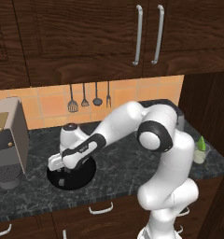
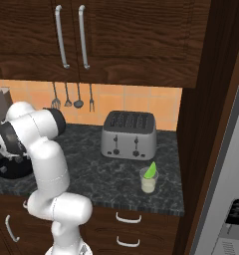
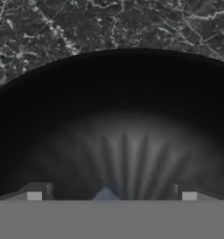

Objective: Grab a lemon wedge from the fridge and one ice cube from the ice bowl, and put them in the glass of lemonade.

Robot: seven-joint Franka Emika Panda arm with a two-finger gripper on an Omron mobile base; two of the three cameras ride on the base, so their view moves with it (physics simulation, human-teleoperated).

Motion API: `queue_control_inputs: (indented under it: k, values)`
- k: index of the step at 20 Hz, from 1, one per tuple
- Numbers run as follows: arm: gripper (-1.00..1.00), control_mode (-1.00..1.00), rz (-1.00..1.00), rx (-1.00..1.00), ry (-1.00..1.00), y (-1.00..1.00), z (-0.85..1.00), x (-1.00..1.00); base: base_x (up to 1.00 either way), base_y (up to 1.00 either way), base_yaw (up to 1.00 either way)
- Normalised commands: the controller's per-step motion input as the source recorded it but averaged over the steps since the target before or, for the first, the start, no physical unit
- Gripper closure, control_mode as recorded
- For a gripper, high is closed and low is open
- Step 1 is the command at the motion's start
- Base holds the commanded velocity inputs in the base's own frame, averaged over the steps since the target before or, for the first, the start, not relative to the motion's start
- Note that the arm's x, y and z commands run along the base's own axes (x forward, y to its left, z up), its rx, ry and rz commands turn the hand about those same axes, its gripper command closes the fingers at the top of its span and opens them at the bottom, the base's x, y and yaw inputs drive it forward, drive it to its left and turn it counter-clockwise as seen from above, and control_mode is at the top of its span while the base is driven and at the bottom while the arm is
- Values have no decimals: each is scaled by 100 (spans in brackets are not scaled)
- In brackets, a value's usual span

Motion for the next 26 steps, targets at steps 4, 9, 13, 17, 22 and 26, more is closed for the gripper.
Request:
queue_control_inputs:
  k: [4,9,13,17,22,26]
  values:
    - [-100,-100,1,0,0,2,-24,0,0,0,0]
    - [-100,-100,0,-1,0,7,-4,1,0,0,0]
    - [-100,-100,0,0,-5,11,-11,1,0,0,0]
    - [-100,-100,0,0,-8,13,-11,2,0,0,0]
    - [-100,-100,0,0,-2,5,-10,4,0,0,0]
    - [-100,-100,0,-2,0,0,-2,3,0,0,0]
